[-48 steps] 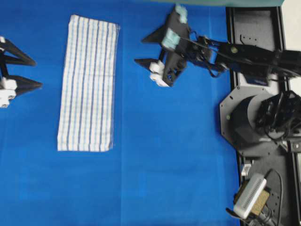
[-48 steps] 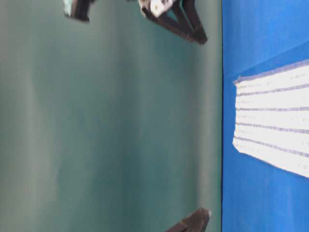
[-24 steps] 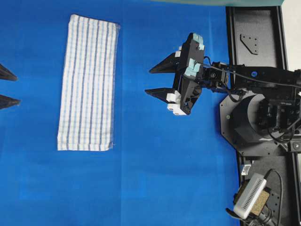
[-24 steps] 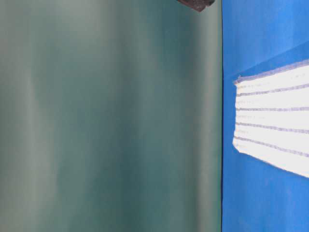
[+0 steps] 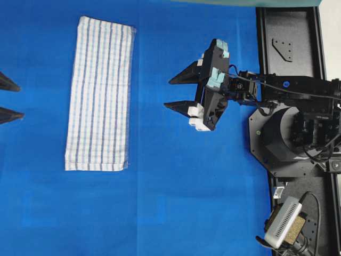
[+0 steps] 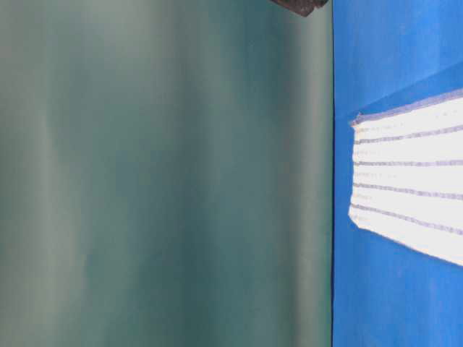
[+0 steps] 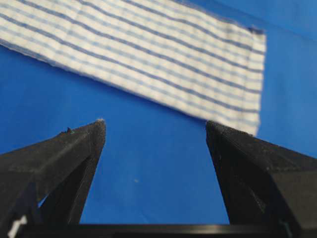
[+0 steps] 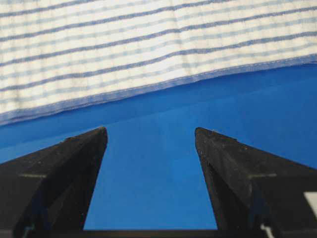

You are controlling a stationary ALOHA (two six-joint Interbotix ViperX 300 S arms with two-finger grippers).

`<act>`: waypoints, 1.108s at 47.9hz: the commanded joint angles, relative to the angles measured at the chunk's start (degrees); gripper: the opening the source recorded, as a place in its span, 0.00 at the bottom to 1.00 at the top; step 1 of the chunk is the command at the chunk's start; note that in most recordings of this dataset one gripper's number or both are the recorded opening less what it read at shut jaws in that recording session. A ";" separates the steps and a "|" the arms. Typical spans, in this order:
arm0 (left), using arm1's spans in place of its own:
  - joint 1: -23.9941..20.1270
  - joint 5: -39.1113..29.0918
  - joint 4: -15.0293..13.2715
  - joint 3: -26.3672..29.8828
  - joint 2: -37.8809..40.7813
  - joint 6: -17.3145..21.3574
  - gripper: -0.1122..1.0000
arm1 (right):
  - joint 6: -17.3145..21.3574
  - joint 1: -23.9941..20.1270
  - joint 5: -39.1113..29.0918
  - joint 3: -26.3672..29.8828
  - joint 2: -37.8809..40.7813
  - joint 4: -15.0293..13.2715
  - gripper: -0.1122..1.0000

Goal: Fold the blue towel.
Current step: 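Retract both grippers away from the towel strip, then move both grippers to the strip's top end and grasp its corners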

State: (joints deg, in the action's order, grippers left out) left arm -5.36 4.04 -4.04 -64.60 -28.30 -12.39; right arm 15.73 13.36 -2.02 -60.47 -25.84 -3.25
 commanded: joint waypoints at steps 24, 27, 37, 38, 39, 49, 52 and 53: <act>-19.34 4.31 0.70 20.83 27.33 13.80 0.78 | -0.44 16.17 3.78 16.35 20.39 -5.89 0.86; -20.74 5.54 0.70 22.24 29.71 14.59 0.78 | -0.44 17.14 4.92 17.75 22.76 -5.98 0.86; -24.08 11.25 0.70 25.40 36.21 16.70 0.78 | -0.44 19.34 8.70 21.62 30.15 -5.98 0.86; -24.35 11.69 0.70 25.66 36.65 16.79 0.78 | -0.44 19.42 8.96 21.97 30.76 -5.98 0.86; -24.52 11.95 0.70 25.93 37.35 16.88 0.78 | -0.44 19.60 9.14 22.24 31.38 -5.98 0.86; -25.75 15.73 0.70 27.77 42.54 16.88 0.78 | -0.44 20.21 10.63 24.70 36.12 -5.98 0.86; -25.84 16.70 0.70 28.21 43.86 16.88 0.78 | -0.44 20.65 10.90 24.96 37.09 -5.98 0.86; -25.93 17.05 0.70 28.39 44.21 16.88 0.78 | -0.44 20.83 11.07 25.05 37.35 -5.89 0.86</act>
State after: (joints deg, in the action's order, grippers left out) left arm -31.03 19.42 -3.52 -37.79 15.64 4.39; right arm 15.29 33.49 8.17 -36.83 11.60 -9.14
